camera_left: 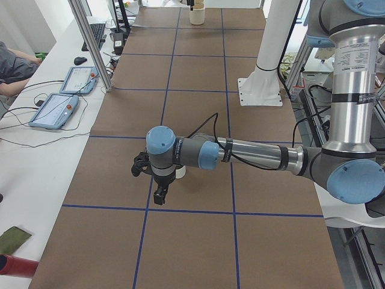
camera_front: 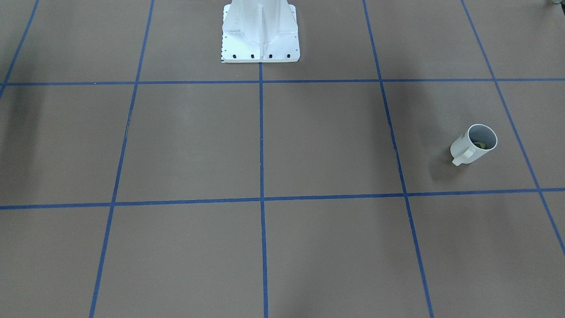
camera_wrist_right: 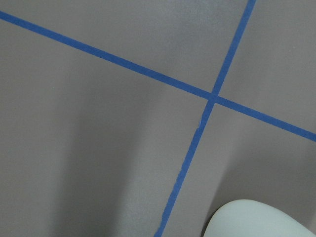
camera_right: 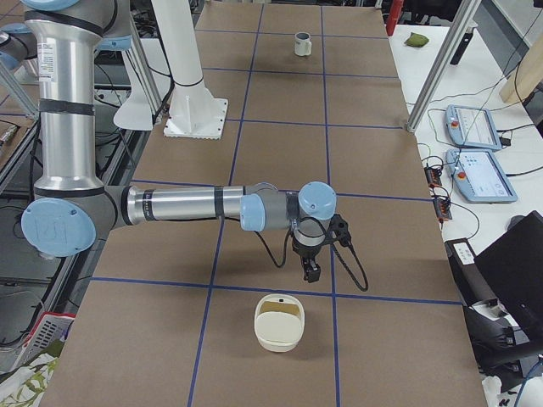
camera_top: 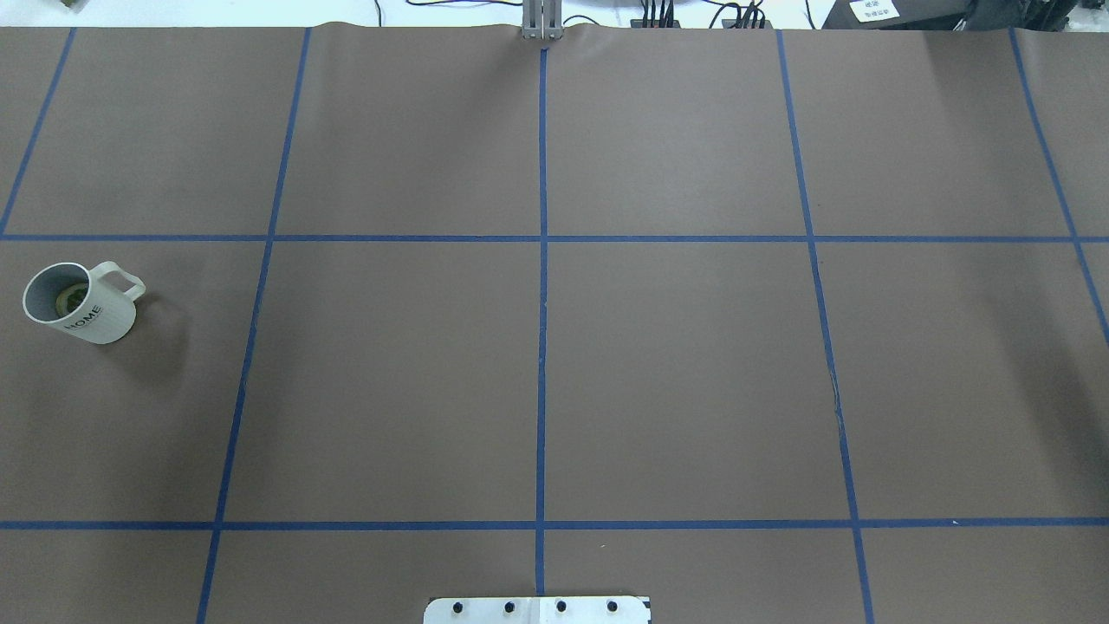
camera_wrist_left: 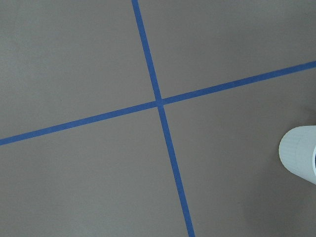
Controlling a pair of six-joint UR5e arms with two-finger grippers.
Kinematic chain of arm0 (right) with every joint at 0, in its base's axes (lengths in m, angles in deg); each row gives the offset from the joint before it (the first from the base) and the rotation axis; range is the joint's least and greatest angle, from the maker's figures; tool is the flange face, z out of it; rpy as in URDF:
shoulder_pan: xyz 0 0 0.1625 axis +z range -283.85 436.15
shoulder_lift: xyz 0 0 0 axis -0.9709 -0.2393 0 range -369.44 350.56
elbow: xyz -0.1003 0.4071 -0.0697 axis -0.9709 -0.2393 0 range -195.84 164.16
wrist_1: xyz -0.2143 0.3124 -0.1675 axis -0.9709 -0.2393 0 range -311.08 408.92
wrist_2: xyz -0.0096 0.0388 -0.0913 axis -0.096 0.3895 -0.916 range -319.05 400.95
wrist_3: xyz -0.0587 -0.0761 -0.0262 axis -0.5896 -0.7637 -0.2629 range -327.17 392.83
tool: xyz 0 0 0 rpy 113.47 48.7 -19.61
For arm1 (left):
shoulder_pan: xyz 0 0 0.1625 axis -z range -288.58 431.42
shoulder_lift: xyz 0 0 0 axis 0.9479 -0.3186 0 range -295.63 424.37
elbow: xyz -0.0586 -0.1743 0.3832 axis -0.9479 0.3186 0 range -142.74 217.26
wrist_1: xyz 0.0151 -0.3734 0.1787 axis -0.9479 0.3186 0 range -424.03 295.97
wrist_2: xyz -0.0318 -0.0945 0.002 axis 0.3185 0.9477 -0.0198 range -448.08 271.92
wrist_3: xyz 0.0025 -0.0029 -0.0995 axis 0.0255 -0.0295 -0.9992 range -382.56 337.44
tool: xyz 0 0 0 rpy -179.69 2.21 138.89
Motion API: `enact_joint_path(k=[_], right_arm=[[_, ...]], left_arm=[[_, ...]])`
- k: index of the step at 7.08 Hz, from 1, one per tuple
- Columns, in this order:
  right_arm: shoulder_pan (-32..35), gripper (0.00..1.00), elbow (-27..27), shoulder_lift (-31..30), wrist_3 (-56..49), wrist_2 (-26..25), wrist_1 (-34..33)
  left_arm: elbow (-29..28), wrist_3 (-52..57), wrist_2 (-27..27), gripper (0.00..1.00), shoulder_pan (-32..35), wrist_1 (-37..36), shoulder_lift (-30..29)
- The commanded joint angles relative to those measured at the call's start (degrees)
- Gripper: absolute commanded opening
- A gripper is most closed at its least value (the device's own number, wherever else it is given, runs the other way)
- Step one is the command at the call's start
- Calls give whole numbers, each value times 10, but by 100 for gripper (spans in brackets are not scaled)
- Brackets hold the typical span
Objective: Left arm hands cup to right arm to dump lemon
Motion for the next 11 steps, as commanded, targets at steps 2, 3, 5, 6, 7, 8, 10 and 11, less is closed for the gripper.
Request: enact_joint_path(k=[2,3,5,6,7,8,10,11], right_arm=[[0,100,0,0,0,0,0],[0,100,5,0,-1,1,0],[0,100,26,10,0,-1,0],[0,100,29,10,0,0,1],[1,100,31,10,10,0,29],[1,100,34,11,38,1,48],[1,100,37,9,100,-19,182],[-15,100,38,22,121,-20,193]], left_arm=[[1,0,-1,100,0,30,8],[1,0,-5,100,0,30,9],[13,-6,9,100,3,35,11],[21,-6,11,100,2,34,10],[20,-6,7,100,1,39,4],[25,-6,7,100,1,61,-1],[19,-7,9,100,0,153,-7],[19,-7,11,100,0,155,-19]])
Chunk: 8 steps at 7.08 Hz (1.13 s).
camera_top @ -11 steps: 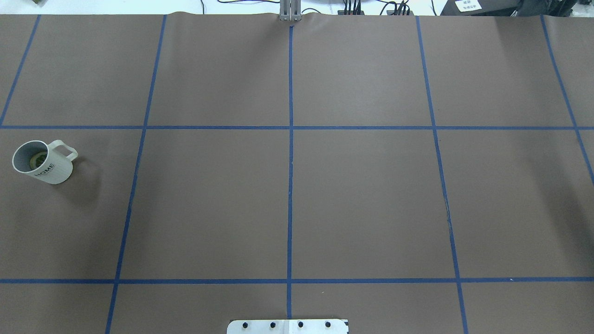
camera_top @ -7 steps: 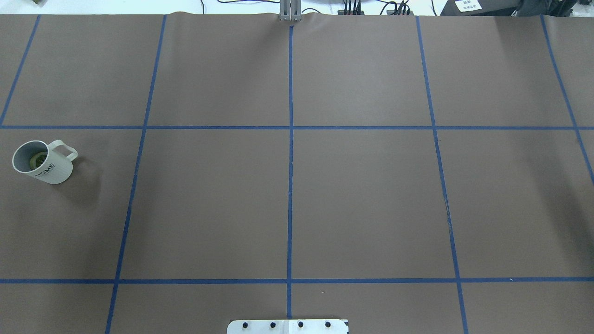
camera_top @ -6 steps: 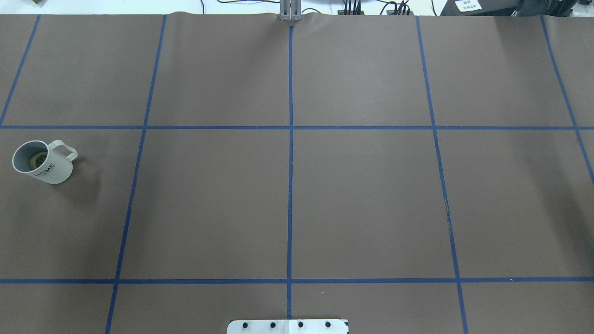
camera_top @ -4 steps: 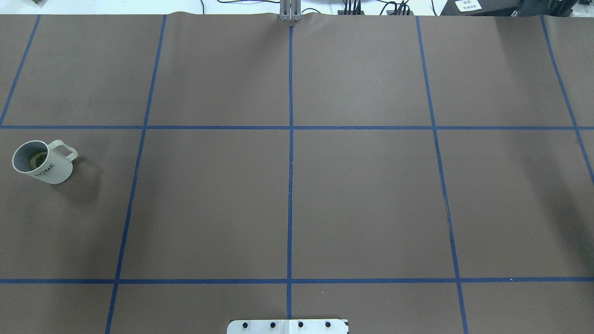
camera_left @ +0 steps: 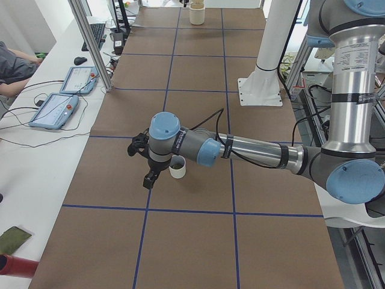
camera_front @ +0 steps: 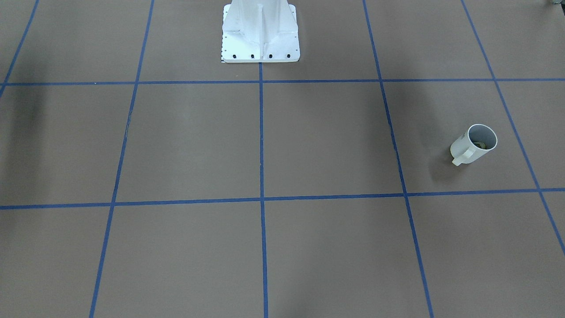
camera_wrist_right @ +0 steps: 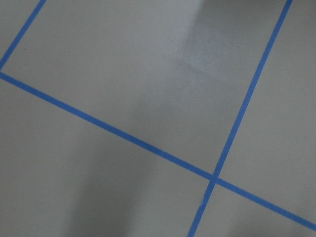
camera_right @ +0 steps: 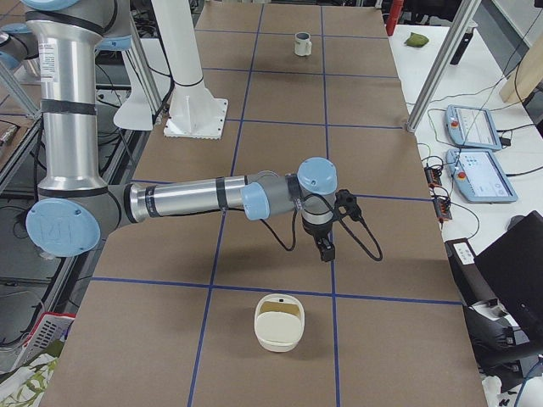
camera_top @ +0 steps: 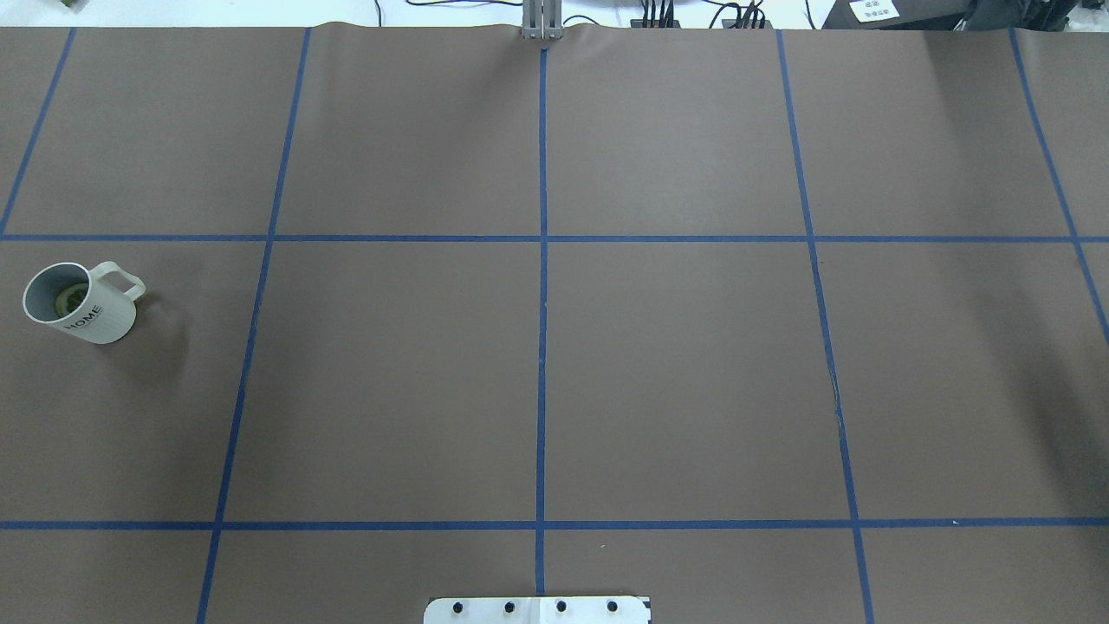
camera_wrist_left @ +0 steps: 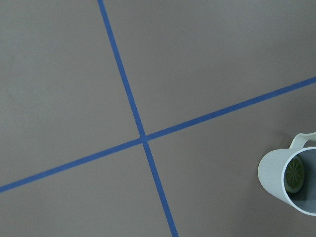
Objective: Left arm hands cup to right arm to dump lemon
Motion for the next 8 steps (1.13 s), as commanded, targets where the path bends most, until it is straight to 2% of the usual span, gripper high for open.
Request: enact_joint_path(k=[1,3,5,6,8], right_arm=[[-34,100,1,35,33,-5,49],[-74,100,1,46,77,2,115],[-140,100,3,48,208,-29,208],[-165,100,5,53,223,-64,215],[-176,100,6,56,224,-85,216]], left_arm=[[-1,0,2,100,0,21,-10],[-15,-8,57,100,-29,32,-11],[-35,-153,53,100,-77,75,-6],[-44,-226,51,100,-101,128,3],[-48,-369,-47,100,-170,234,33]])
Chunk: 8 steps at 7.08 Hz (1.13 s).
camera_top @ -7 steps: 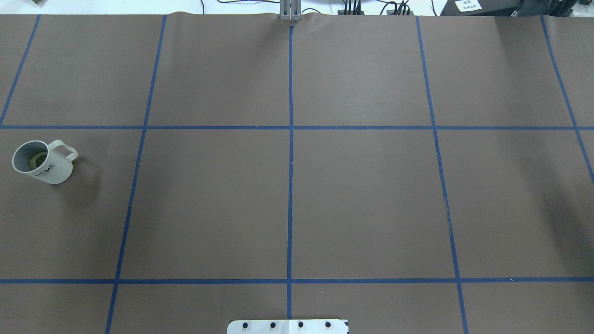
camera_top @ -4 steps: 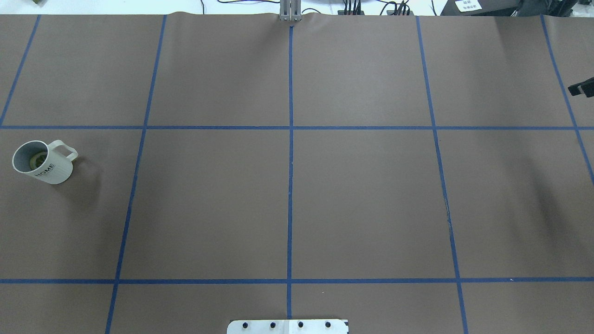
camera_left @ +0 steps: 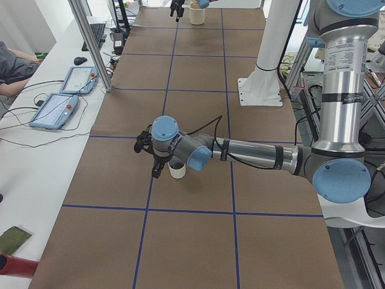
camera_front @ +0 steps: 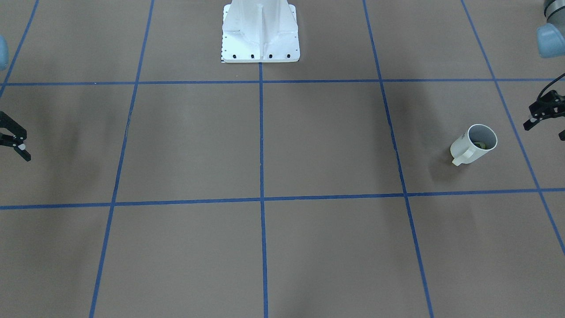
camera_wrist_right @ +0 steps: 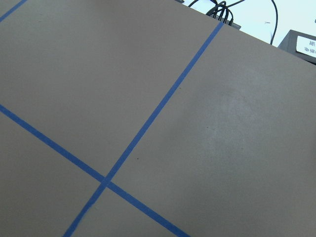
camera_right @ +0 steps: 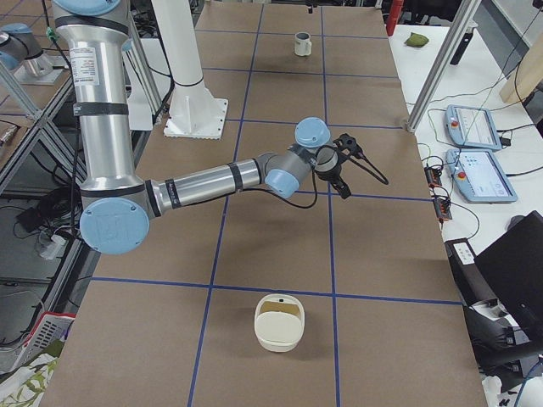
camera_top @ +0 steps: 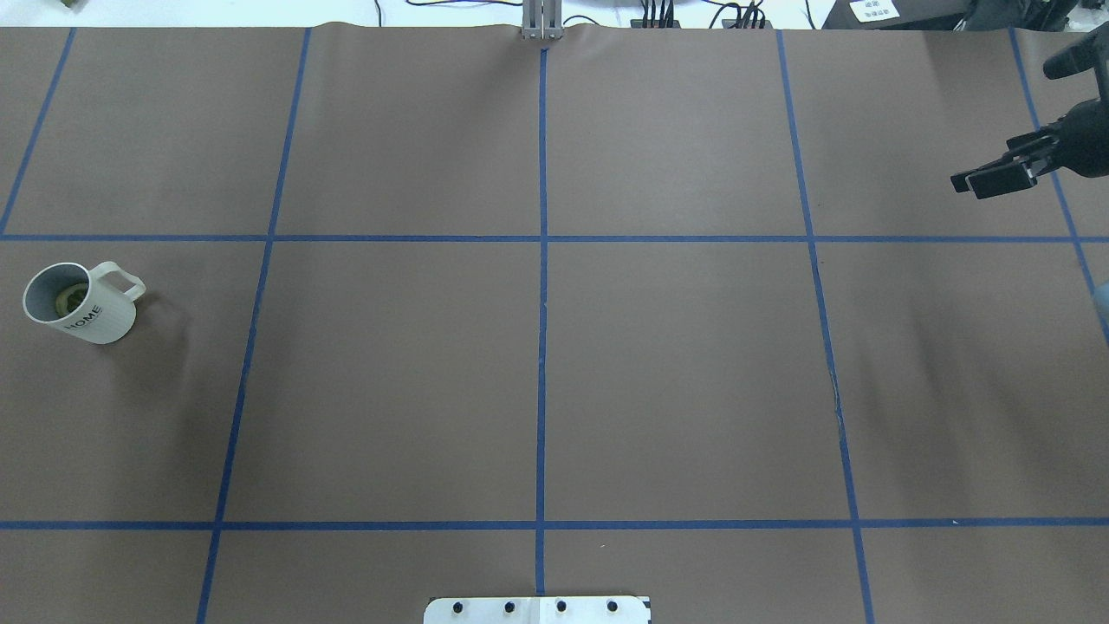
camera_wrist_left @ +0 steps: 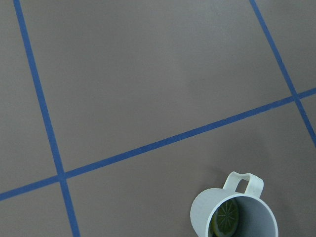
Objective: Left arm hands cup to right arm to dump lemon
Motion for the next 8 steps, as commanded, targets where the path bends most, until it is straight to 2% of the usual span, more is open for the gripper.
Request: enact_joint_path(k=[1,5,6,7,8], right_arm=[[-10,100,3,2,5,-13,4],[-10,100,4,2,5,-13,4],[-10,100,4,2,5,-13,4],[-10,100,4,2,5,-13,4],[-10,100,4,1,5,-13,4]], left_arm=[[-6,-129,-83,100,-77,88,22],[-7,-133,-85,99,-114,94,32],[-7,-133,-89,74,-122,99,32],[-7,-133,-89,34,-124,99,32],[-7,-133,-89,7,-124,99,32]])
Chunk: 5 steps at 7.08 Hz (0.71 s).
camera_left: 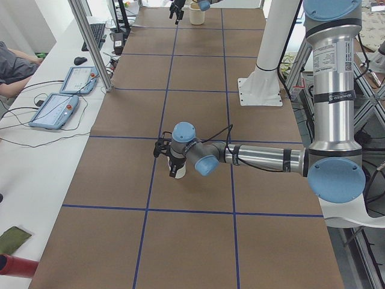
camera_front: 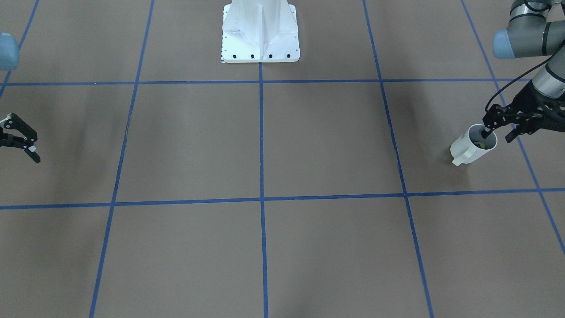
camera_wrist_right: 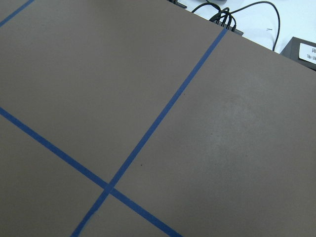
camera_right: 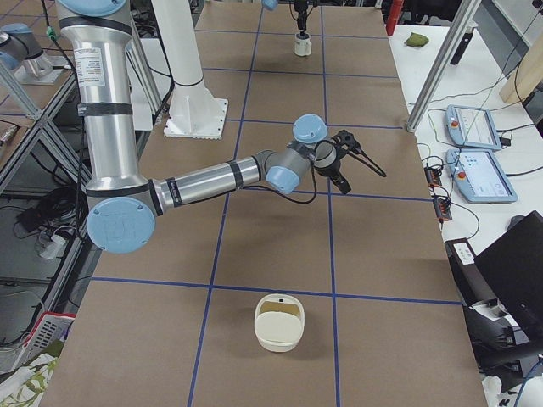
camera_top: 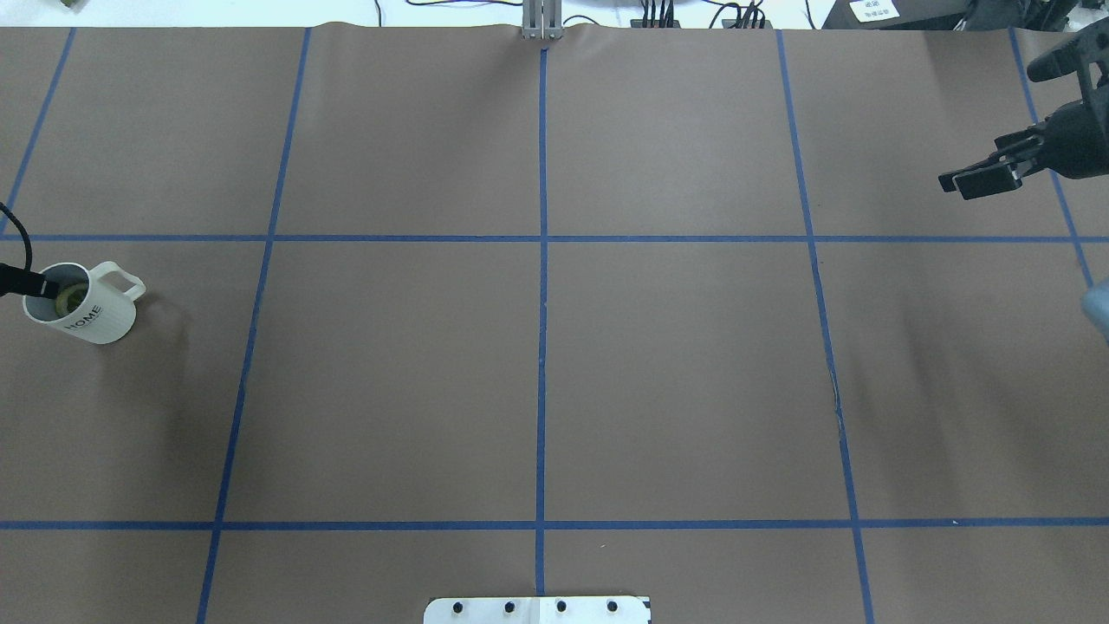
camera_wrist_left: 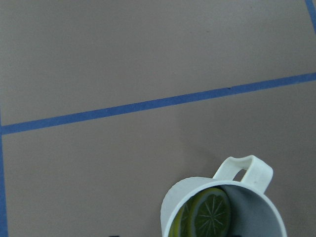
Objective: Left arm hands cup to right arm to dump lemon
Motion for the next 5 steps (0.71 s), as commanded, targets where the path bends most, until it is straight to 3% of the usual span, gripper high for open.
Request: enact_joint_path(k=[1,5], right_arm=[[0,100,0,-1,0,0,0],[0,100,2,0,-1,0,1]], left_arm=[[-2,1,0,0,-2,1,0],[15,4,10,0,3,-3,1]])
